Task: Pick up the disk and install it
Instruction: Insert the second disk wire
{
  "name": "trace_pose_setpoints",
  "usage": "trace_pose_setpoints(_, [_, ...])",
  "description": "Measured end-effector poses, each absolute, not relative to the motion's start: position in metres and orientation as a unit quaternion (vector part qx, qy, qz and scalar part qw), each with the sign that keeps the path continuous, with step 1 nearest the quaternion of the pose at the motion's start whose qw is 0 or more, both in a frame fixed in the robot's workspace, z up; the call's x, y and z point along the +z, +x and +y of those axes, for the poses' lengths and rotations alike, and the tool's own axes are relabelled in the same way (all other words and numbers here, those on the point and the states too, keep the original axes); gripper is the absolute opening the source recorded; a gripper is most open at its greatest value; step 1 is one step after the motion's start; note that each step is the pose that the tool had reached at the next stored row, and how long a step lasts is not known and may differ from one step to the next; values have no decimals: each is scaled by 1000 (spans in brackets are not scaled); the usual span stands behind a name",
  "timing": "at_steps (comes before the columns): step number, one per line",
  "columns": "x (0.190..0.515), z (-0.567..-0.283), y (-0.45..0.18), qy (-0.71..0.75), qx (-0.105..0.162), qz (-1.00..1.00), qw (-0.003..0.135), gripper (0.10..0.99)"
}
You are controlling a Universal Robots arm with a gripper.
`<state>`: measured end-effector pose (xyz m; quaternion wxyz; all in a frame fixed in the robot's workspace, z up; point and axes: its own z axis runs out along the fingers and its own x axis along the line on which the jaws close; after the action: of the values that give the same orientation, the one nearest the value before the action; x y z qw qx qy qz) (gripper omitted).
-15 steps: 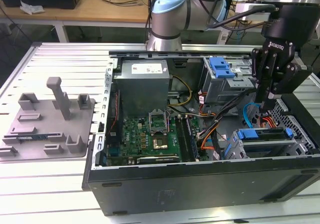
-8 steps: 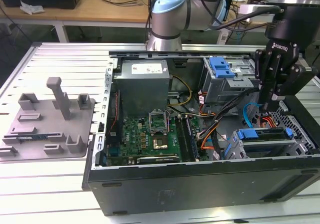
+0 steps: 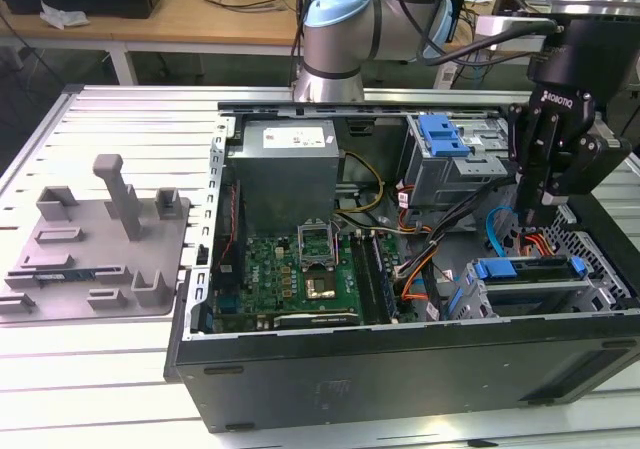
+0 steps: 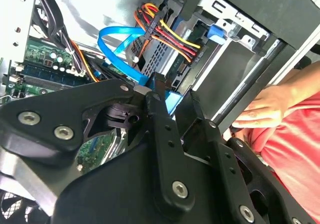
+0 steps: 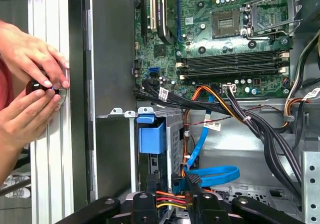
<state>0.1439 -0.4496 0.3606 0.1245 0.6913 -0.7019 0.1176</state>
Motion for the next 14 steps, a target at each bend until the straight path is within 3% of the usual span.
trace_pose_setpoints(2, [360, -450, 143, 691, 117, -702, 124, 349])
trace_pose_setpoints(3, [360, -450, 143, 691, 118, -702, 124, 282])
trace_pose_setpoints(4, [360, -450, 143, 691, 118, -702, 124, 282])
trace_pose_setpoints(5, [360, -450, 143, 691, 118, -702, 124, 208])
trace_pose_setpoints(14, [360, -450, 143, 691, 117, -702, 124, 208])
